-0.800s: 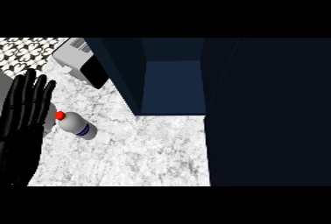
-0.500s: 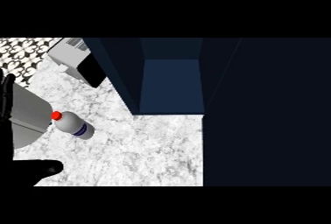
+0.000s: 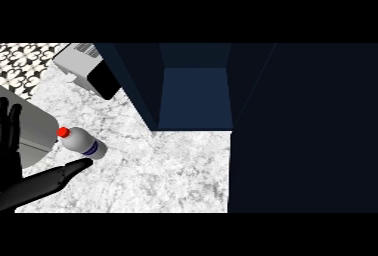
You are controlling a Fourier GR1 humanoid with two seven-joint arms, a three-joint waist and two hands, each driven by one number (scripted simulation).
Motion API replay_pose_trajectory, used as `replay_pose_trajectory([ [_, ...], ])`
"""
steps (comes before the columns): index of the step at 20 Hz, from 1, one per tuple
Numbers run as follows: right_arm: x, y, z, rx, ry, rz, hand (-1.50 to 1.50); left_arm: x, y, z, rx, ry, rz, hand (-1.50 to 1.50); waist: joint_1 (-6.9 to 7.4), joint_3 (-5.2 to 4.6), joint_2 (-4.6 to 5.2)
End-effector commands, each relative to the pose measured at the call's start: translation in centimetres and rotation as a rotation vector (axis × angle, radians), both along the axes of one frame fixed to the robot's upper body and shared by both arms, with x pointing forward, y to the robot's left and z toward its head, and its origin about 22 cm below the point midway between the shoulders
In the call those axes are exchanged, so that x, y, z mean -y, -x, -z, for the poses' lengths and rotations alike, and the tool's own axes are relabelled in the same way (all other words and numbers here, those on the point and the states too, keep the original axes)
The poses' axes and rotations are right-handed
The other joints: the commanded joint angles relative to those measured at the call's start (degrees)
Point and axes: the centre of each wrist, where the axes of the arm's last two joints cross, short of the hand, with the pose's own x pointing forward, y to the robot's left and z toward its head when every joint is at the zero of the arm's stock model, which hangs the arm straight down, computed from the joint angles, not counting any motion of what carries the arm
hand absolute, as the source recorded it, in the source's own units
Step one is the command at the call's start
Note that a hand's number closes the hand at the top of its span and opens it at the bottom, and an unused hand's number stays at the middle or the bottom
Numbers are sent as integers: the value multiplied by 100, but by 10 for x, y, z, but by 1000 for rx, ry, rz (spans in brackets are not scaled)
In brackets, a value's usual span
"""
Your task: Pick up the bottled water, place it into the cabinet and close the cabinet
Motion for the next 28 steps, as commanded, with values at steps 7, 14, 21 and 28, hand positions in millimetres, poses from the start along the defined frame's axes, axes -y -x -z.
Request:
replay_pose_trajectory([
  [7,14,42,-16,-34,2,-15,-150,23,17,-9,-72,11,-67,-150,-14,-2,1],
  [14,3,56,-10,-27,-6,-17,-150,19,7,17,-72,4,-128,-150,-33,-5,2],
  [21,7,70,0,-45,4,-23,-150,-21,7,61,-134,16,-251,-150,-53,-8,-1],
  [28,14,75,-19,-27,16,-9,-150,-34,0,100,-167,30,-224,-150,-20,-11,14],
])
